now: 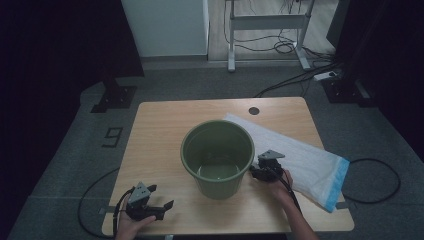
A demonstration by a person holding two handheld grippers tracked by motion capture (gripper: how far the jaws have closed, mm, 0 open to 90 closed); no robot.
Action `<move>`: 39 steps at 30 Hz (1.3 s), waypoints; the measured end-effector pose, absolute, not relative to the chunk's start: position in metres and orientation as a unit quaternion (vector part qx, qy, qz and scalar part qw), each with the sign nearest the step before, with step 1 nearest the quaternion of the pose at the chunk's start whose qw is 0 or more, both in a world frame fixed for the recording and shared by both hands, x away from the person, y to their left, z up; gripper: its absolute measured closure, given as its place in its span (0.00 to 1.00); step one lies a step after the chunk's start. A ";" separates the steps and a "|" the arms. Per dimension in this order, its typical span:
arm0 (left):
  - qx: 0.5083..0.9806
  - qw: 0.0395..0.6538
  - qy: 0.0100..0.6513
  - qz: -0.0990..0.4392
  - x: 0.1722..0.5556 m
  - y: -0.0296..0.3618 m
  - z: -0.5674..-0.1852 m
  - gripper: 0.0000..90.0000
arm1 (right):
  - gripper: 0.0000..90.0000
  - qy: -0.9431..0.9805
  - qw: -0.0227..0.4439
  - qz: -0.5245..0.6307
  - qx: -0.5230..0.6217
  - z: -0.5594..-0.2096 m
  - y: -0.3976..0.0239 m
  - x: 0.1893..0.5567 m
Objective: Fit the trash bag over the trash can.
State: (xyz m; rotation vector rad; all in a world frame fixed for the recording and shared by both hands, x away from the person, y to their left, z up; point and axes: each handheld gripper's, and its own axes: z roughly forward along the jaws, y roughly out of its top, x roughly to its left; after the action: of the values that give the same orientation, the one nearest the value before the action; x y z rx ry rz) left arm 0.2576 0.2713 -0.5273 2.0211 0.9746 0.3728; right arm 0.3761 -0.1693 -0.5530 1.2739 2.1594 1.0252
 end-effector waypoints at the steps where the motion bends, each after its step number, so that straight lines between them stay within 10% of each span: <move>1: 0.805 0.421 0.390 0.150 0.257 0.272 -0.527 0.08 | 0.68 0.776 0.217 0.367 0.464 -0.552 -0.171 0.376; 13: 0.808 0.416 0.391 0.148 0.257 0.271 -0.529 0.08 | 0.98 0.753 0.218 0.391 0.482 -0.552 -0.188 0.374; 39: 0.807 0.415 0.395 0.145 0.257 0.271 -0.532 0.08 | 0.99 0.645 0.235 0.540 0.487 -0.482 -0.238 0.340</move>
State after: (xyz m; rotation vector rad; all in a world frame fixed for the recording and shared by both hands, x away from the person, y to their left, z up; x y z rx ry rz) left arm 0.2569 0.2711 -0.5316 2.0276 0.9915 0.3646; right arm 0.3402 -0.2382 -0.4820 1.3350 1.7702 1.4812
